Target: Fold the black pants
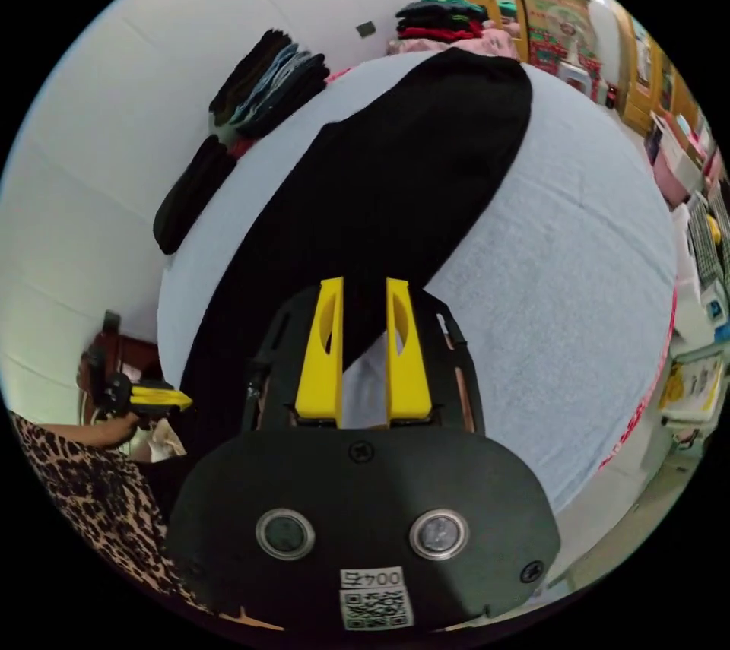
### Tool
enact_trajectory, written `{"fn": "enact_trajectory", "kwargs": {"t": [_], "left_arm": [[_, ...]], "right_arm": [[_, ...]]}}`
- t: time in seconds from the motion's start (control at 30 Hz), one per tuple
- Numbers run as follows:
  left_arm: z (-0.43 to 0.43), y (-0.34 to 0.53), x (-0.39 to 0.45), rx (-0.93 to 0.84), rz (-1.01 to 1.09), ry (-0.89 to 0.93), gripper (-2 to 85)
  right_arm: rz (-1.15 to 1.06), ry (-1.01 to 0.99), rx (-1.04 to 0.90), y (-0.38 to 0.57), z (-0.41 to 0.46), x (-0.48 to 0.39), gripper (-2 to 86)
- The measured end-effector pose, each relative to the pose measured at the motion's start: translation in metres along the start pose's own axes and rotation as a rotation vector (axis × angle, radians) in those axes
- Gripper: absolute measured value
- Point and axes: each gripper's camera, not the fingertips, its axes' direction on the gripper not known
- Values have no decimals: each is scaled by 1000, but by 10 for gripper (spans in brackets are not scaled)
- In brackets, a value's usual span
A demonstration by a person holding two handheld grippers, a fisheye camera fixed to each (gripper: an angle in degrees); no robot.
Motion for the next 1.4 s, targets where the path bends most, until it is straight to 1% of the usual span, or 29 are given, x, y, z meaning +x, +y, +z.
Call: {"fn": "enact_trajectory", "kwargs": {"t": [0.07,0.17,0.3,0.37,0.43,0.57,0.63,0.67,0.8,0.83,0.9,0.97,1.1,1.17,1.23,1.4], "left_arm": [[-2,-5,-2,-2,-5,4,0],[-5,-11,-2,-8,-3,-10,0],[-9,-18,-1,-8,-1,-30,1],[-12,-22,-2,-6,-8,-31,1],[-14,-25,-4,-4,-29,-20,1],[-18,-31,-8,8,-53,-6,1],[-20,-33,-10,10,-56,2,1],[-22,-36,-11,5,-53,8,1],[-29,-49,-15,-22,-24,34,1],[-38,-54,-17,14,-13,39,1],[-59,-63,-23,109,7,43,1],[-85,-87,-45,205,19,48,2],[-109,-147,-92,277,64,33,3],[-119,-193,-121,322,92,3,4],[-120,-231,-137,331,122,-15,7],[-112,-330,-153,300,227,-104,31]], "right_arm": [[-71,56,-116,-7,31,-11,102],[-144,91,-112,-10,38,-27,108],[-234,25,-117,1,42,-62,114],[-261,4,-195,14,62,-87,114],[-254,-12,-279,19,81,-101,114],[-222,57,-441,15,123,-121,117],[-208,73,-458,7,132,-125,114],[-202,73,-502,1,141,-126,108],[-193,161,-550,-11,160,-127,55],[-190,201,-550,-13,166,-127,52],[-185,220,-556,-16,174,-129,49],[-145,231,-569,-22,183,-128,45],[-101,195,-568,-29,194,-120,42],[-39,163,-554,-32,199,-112,41],[17,147,-533,-33,203,-107,40],[-31,209,-484,-31,214,-111,40]]}}
